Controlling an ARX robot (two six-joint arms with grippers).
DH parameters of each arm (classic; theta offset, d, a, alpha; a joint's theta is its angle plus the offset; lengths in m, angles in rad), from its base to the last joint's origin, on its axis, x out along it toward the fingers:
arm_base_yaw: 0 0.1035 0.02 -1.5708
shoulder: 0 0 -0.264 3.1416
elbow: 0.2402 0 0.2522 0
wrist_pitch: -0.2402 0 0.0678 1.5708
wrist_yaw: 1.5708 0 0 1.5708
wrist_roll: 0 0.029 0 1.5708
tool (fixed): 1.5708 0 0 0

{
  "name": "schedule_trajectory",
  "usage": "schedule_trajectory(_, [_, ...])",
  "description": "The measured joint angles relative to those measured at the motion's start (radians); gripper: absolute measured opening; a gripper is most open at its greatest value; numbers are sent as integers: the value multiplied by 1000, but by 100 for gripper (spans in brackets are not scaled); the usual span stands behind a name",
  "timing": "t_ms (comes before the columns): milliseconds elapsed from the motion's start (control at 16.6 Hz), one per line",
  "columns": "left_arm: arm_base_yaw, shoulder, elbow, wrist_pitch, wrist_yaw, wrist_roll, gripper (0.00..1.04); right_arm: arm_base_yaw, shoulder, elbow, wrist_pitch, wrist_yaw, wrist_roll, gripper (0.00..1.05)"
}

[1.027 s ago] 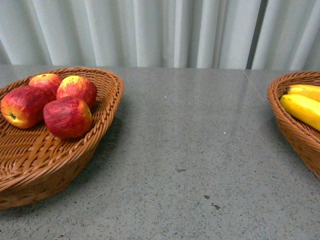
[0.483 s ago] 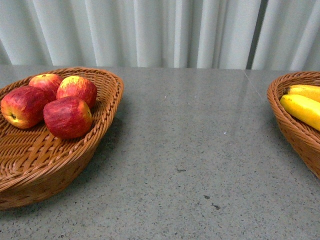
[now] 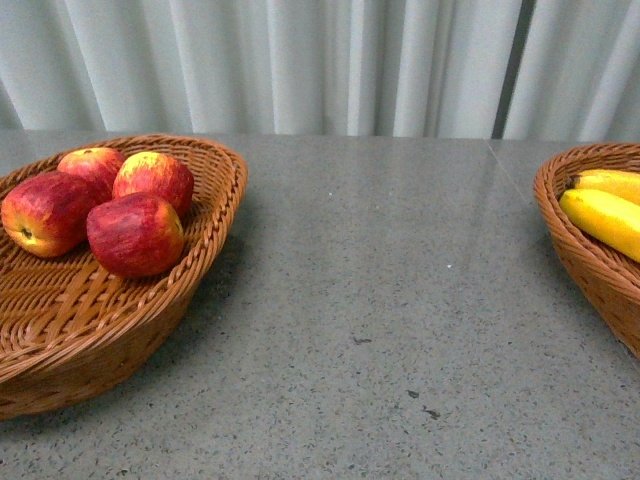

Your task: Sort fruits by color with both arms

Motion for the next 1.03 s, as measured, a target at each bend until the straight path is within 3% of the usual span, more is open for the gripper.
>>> schedule_trajectory(363, [0,0,0,0,0,0,98,0,-72,-31,-41,0,0,2])
schedule_trajectory(544, [0,0,0,0,-3,0,98,0,-250,-55,-202,-1,0,2])
schedule_trajectory(1027, [0,0,0,0,0,0,98,0,-253,-55,-191,0,1,4])
